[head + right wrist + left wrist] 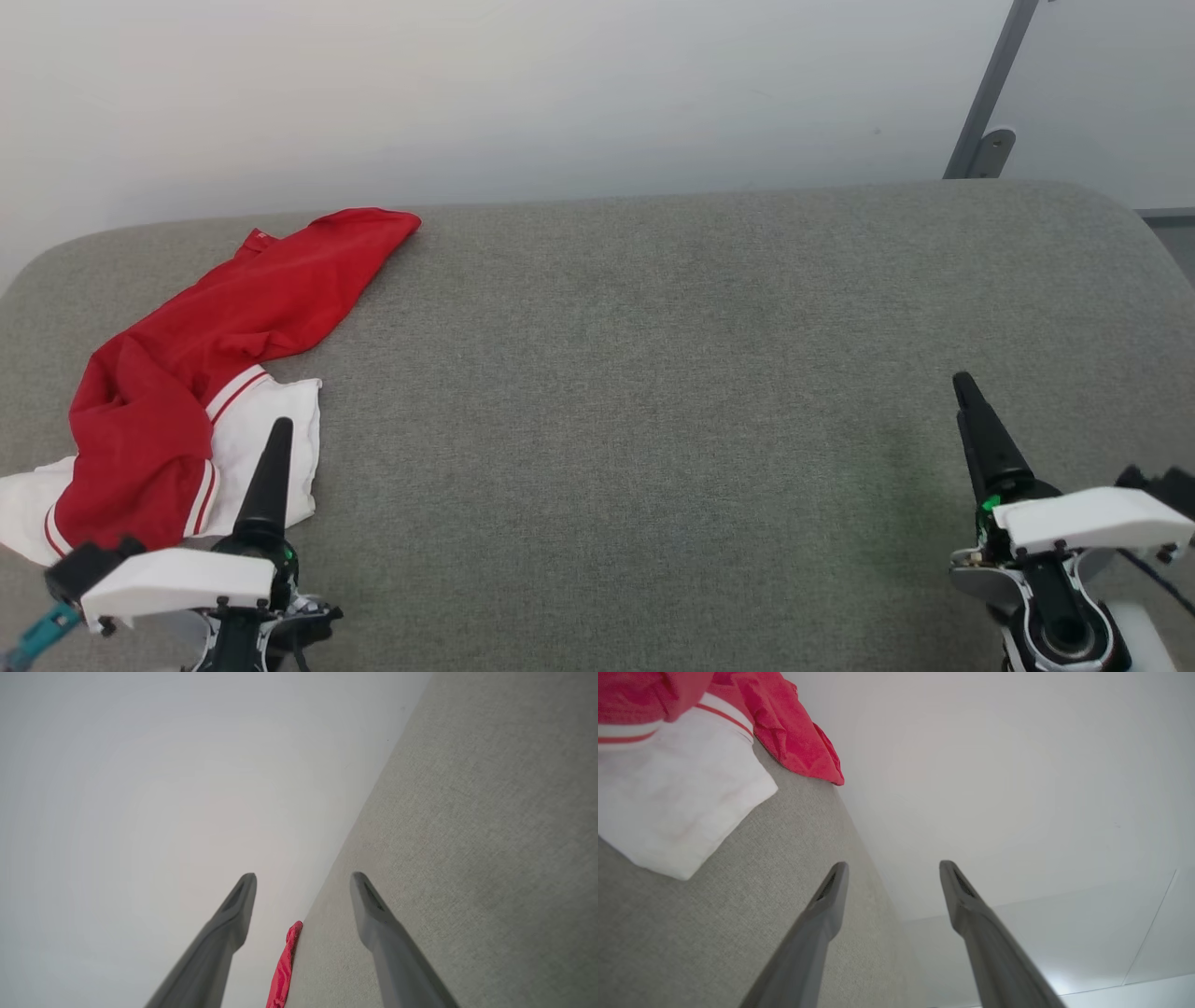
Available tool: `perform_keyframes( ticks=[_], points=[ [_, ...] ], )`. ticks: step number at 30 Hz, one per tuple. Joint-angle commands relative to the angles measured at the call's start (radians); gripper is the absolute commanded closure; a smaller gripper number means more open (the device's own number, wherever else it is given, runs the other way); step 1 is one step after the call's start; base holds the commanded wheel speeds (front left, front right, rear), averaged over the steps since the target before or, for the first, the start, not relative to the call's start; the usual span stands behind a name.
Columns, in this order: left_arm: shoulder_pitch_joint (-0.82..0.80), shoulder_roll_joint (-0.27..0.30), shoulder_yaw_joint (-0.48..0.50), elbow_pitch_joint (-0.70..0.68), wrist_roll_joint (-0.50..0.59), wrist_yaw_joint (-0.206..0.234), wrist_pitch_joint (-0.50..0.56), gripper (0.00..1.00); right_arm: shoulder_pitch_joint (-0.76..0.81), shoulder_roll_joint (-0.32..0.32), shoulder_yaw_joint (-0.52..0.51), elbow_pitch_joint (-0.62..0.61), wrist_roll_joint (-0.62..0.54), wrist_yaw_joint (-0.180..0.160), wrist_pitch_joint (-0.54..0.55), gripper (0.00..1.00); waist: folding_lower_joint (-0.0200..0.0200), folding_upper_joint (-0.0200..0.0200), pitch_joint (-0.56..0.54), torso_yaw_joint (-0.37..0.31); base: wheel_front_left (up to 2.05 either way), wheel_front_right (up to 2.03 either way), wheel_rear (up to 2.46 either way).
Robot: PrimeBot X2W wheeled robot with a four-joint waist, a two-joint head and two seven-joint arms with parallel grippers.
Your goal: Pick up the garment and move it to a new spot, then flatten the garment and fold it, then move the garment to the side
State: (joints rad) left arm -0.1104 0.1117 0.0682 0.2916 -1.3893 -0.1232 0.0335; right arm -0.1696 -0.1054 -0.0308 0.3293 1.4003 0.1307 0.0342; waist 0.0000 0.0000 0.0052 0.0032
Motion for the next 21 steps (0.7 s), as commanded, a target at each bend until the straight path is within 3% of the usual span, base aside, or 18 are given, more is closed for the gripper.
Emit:
perform_keyframes(
  ticks=[1, 21],
  points=[
    [-0.035, 0.018, -0.002, -0.021, 0.062, 0.002, -0.013, 0.00, -0.045, -0.019, 0.015, -0.007, -0.058, 0.000, -0.014, 0.00, 0.0000, 0.0000, 0.000, 0.001, 0.00, 0.00, 0.00],
    [-0.023, 0.075, -0.052, -0.040, 0.512, 0.046, -0.091, 0.00, -0.117, -0.032, 0.026, 0.063, -0.620, 0.000, -0.093, 0.00, 0.0000, 0.0000, 0.002, 0.003, 0.00, 0.00, 0.00]
  ],
)
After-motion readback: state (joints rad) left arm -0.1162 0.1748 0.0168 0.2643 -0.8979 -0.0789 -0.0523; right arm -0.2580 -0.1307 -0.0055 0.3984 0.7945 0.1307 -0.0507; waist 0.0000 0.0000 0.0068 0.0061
